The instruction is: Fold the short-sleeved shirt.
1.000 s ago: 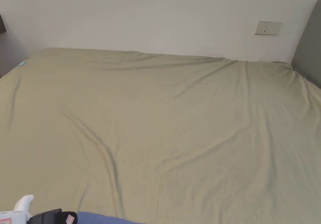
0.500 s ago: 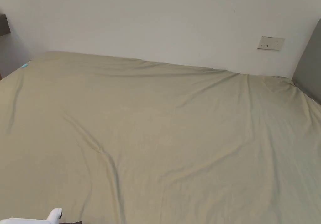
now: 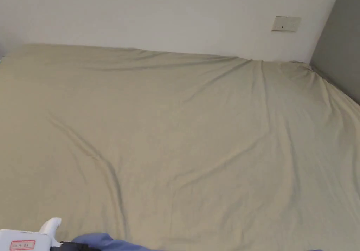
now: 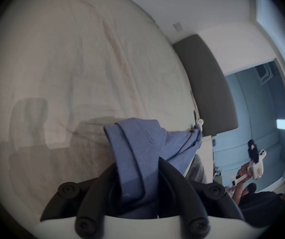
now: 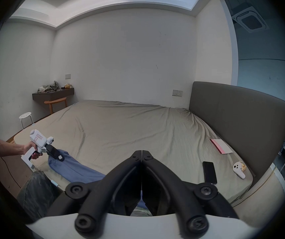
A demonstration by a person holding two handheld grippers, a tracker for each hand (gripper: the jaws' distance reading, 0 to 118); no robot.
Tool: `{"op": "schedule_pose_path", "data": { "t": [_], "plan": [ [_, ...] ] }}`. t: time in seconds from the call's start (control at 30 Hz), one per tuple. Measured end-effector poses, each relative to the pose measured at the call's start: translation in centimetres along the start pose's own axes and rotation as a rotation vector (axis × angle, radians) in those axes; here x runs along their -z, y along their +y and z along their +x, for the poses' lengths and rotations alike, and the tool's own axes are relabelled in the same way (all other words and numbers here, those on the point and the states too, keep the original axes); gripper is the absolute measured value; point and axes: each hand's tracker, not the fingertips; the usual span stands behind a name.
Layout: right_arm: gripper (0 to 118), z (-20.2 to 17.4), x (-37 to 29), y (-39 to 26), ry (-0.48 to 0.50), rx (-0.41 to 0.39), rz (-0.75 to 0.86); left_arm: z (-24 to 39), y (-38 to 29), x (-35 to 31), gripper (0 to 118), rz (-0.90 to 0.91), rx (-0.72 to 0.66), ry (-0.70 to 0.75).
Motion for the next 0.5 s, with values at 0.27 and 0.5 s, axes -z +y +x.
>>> {"op": "schedule_pose_path", "data": {
  "t": [0.27,0.5],
  "plan": [
    [1,1.0,-0.3,0.1,-0.019,0.030,0.019,-1.0,-1.1,-5.8,13,0.090,-0.039,0.140],
    [1,0.6,0.0,-0.4,-0.002,0.064,0.016,-0.1,-2.9,-16.2,13,0.224,-0.219,0.501]
  ]
}}
